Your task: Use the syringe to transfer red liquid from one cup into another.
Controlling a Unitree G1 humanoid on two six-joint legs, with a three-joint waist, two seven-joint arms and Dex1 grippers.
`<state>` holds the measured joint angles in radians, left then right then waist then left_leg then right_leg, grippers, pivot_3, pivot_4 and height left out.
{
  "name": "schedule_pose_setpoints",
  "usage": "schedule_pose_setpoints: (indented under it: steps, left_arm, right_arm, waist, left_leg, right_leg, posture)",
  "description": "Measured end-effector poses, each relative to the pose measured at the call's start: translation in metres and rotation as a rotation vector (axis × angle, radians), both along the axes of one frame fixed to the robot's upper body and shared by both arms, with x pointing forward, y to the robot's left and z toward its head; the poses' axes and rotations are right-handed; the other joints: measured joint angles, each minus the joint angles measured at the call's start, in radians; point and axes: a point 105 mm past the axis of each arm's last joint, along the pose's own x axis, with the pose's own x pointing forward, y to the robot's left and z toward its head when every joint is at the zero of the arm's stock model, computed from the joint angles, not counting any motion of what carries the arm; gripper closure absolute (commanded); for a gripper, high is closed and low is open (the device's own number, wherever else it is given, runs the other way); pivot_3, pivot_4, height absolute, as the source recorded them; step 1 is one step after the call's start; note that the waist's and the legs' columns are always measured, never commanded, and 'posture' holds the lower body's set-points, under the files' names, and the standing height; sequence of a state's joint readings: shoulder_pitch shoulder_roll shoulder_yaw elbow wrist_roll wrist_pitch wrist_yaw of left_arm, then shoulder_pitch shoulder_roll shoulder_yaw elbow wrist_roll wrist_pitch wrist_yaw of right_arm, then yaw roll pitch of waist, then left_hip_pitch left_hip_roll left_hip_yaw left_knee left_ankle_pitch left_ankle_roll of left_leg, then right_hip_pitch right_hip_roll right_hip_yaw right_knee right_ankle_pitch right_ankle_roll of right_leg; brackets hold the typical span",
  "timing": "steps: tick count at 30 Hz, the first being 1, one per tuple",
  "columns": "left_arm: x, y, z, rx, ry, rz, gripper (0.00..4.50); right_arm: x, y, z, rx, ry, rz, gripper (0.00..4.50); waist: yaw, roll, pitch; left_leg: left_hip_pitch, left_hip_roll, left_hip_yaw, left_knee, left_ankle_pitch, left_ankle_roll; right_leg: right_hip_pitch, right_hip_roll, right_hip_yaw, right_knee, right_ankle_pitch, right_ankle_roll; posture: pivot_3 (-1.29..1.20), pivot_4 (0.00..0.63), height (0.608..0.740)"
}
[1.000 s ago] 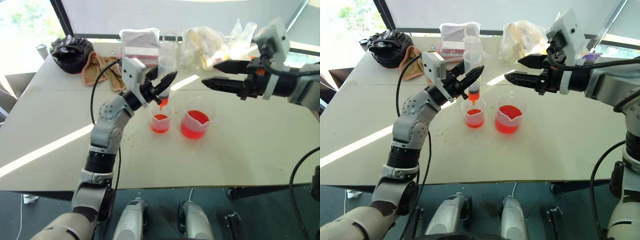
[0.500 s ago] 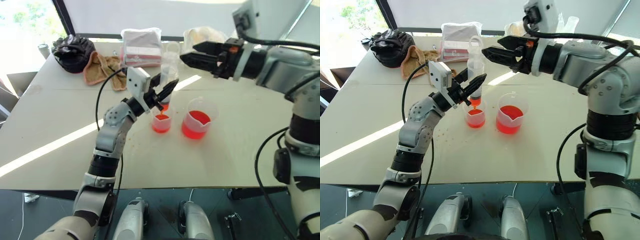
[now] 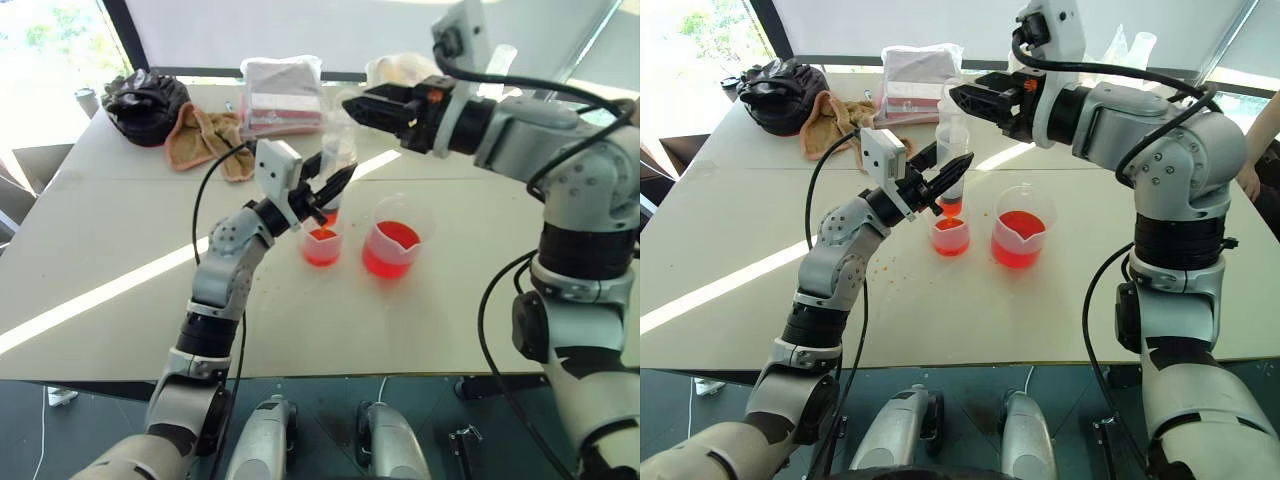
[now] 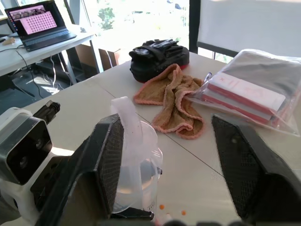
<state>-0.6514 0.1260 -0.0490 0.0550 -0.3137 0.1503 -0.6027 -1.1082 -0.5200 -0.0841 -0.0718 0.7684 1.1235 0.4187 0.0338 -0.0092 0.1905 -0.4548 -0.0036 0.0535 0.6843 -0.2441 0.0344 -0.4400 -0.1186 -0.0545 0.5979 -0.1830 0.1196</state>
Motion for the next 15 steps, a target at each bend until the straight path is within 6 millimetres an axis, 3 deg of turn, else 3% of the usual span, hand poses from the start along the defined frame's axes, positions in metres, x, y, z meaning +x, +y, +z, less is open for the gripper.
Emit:
schedule_pose_setpoints:
  steps: [3, 15]
  left_arm:
    - [0.0015, 0.0014, -0.0023, -0.001, 0.016, 0.011, 3.05]
    - [-0.001, 0.0002, -0.0034, -0.007, 0.04, -0.013, 3.05]
  right_arm:
    - [-0.0016, 0.0088, -0.0021, 0.005, 0.006, 0.03, 4.38]
    - [-0.0102, 0.0112, -0.0035, -0.06, 0.032, 0.049, 4.45]
  waist:
    - [-0.002, 0.0, 0.0]
    - [-0.002, 0.0, 0.0]
  left_leg:
    - [0.0, 0.0, 0.0, 0.0, 0.0, 0.0]
    - [0.0, 0.0, 0.0, 0.0, 0.0, 0.0]
  right_leg:
    - [0.0, 0.0, 0.0, 0.0, 0.0, 0.0]
    - [0.0, 0.0, 0.0, 0.0, 0.0, 0.0]
  posture:
    - [0.0, 0.15, 0.74]
    - [0.0, 0.15, 0.74]
